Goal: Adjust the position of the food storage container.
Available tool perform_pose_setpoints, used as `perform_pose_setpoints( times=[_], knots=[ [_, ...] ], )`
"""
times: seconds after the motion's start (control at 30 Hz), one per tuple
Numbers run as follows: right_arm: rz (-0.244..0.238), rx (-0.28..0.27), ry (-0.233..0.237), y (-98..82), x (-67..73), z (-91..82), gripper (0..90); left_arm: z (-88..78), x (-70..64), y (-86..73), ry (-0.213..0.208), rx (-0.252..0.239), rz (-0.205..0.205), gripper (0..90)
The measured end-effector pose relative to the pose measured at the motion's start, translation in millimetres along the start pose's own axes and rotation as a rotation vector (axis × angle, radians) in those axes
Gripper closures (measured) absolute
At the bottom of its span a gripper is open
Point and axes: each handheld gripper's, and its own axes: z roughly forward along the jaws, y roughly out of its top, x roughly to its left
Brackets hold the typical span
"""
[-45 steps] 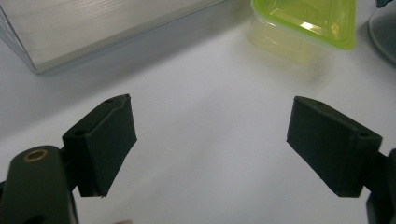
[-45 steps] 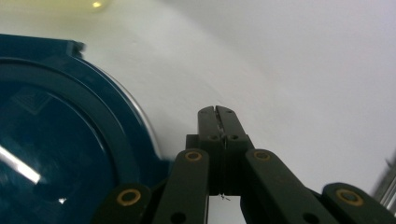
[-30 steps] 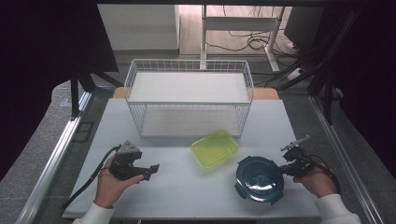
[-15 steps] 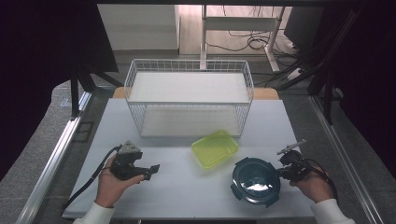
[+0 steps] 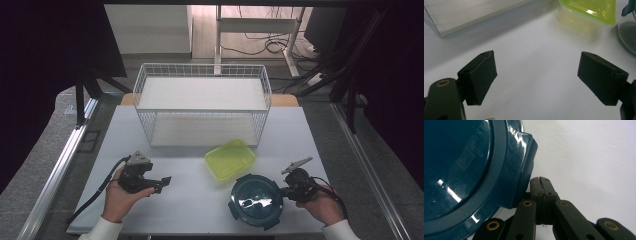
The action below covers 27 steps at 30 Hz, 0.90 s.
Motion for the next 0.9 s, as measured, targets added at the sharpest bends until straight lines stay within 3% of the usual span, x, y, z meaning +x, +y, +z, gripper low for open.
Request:
perform_pose_setpoints(
  times=[0.23,0.5,0.9],
  knots=[
    [-0.033,-0.002,0.006,4.0,18.8,4.2,89.3,0.6,-0.3,-0.1,-0.002,0.003,-0.001,14.9],
    [-0.05,0.005,-0.001,4.1,29.5,3.0,89.3,1.5,-0.9,-0.3,-0.003,0.007,-0.002,14.9],
    [-0.034,-0.005,-0.003,2.5,44.4,2.3,89.2,2.6,-1.9,-0.6,-0.008,0.009,-0.008,14.9]
  ],
)
